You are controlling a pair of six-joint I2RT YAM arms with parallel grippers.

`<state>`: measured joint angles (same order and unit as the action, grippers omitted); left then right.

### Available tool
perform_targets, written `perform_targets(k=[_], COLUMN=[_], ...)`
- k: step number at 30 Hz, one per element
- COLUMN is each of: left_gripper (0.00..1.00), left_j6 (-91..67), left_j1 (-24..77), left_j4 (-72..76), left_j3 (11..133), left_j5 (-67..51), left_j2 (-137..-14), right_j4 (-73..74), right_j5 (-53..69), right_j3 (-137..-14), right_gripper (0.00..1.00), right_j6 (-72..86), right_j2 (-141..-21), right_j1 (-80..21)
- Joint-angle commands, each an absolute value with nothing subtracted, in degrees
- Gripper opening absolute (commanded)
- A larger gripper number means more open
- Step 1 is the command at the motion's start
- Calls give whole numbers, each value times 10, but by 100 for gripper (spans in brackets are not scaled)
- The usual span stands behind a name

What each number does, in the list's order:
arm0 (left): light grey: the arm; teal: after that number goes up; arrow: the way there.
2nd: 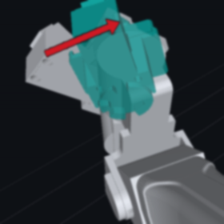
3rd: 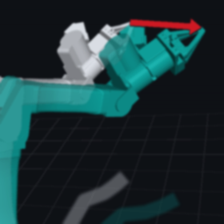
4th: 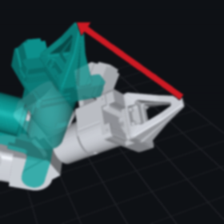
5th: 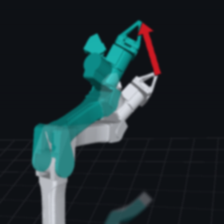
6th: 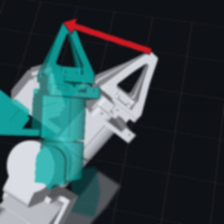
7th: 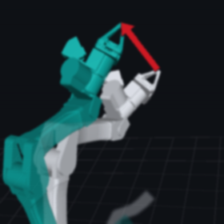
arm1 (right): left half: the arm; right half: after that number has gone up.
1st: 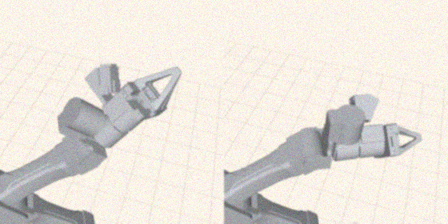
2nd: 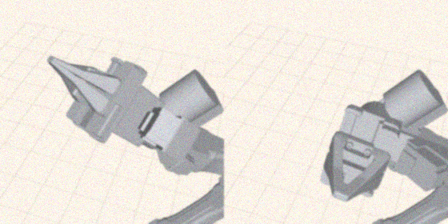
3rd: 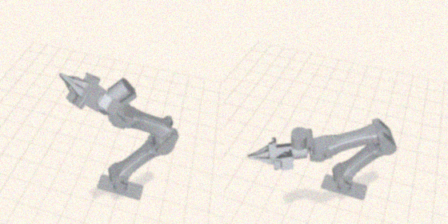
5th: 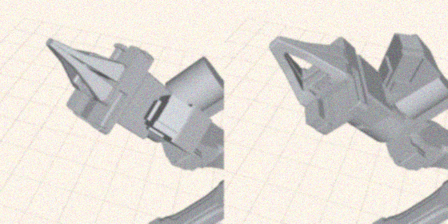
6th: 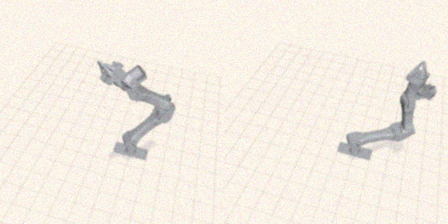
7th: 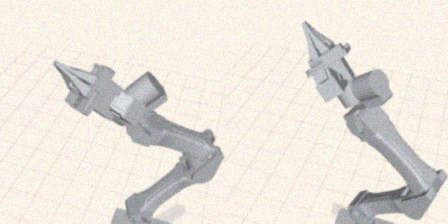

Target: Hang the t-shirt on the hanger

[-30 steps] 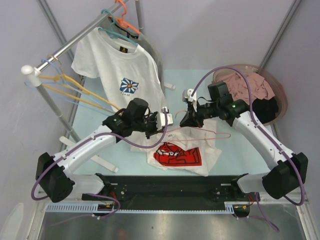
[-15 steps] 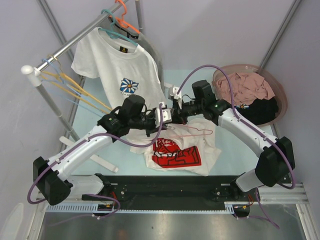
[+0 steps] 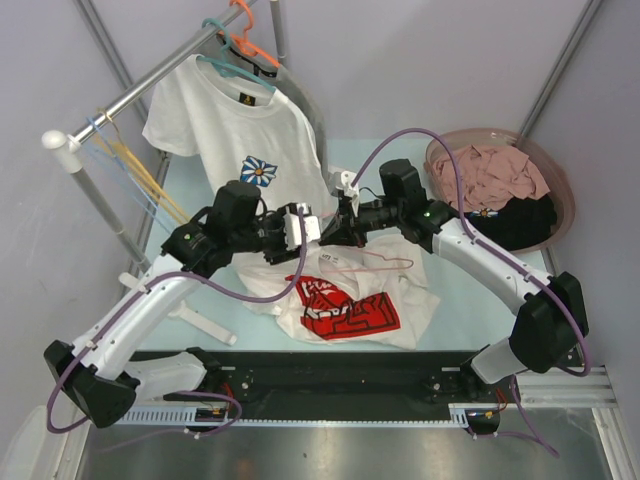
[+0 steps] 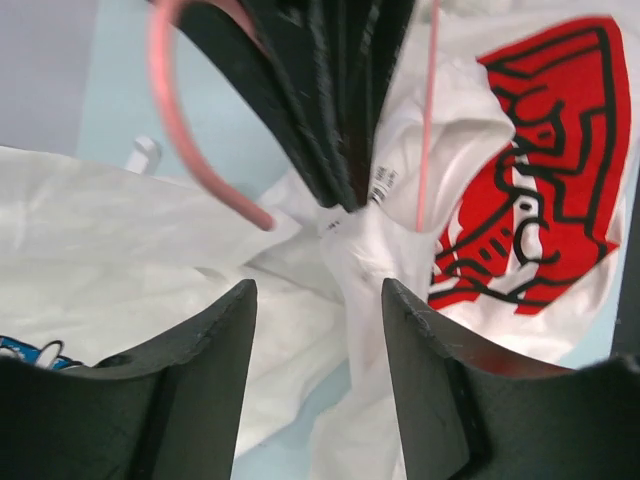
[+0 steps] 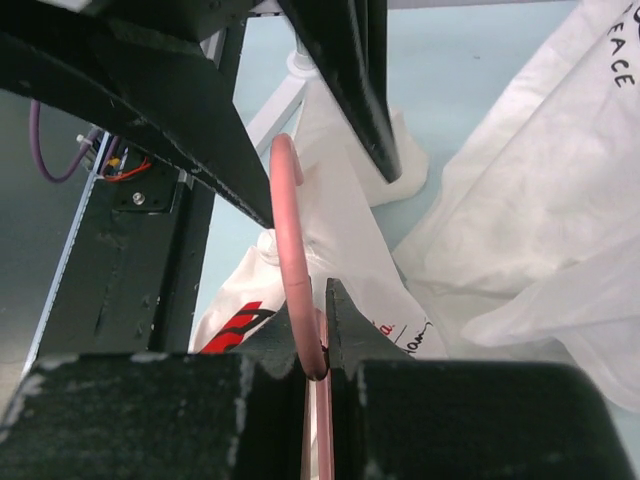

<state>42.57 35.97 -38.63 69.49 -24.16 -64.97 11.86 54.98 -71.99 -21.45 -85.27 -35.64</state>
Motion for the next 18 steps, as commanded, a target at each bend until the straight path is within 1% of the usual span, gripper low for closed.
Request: perform_targets(k=[1,4,7,9,11,12,13,14,15,16,17,18], left_gripper=[59,61,61,58,53,48,38,31,19,0,0,1], left_j6=[504,500,493,493,490,489,487,486,485,467,455,442], left_j1=[359,360,367,376,387,390,399,402,405,410,410,410], left_j4=[-453,-443,-422,-409,-400,-394,-391,-390,-391,-386,-378,-365], left_j3=[695,693,690,690,685,683,681,682,684,684,684,686], left_j5=[-240,-257,-269,-276,-278,-279,-278,-279,-286,-284,-283,-282], left_j2=[-657,-674,-692,-700,-715,-719,-728,-731,-735,-737,-739,-740], right_j4=[63,60,55,53,52,53,53,53,54,54,58,60], right_j5=[576,572,569,568,567,566,565,563,561,557,544,533], right_j3=[-722,-722,-722,-722,-722,-722,-722,-722,-722,-722,-722,-722], right_gripper=[0,0,0,0,0,0,0,0,0,0,0,9], right_j6=[-207,-206,-204,-202,-201,-202,-202,-201,-198,-194,-190,-179], right_j2=[-838,-834,-830,-825,-817,-816,-810,-807,-803,-799,-790,-785], right_j1=[-363,-364,-366,-367,-371,-371,-371,-371,-371,-370,-369,-365])
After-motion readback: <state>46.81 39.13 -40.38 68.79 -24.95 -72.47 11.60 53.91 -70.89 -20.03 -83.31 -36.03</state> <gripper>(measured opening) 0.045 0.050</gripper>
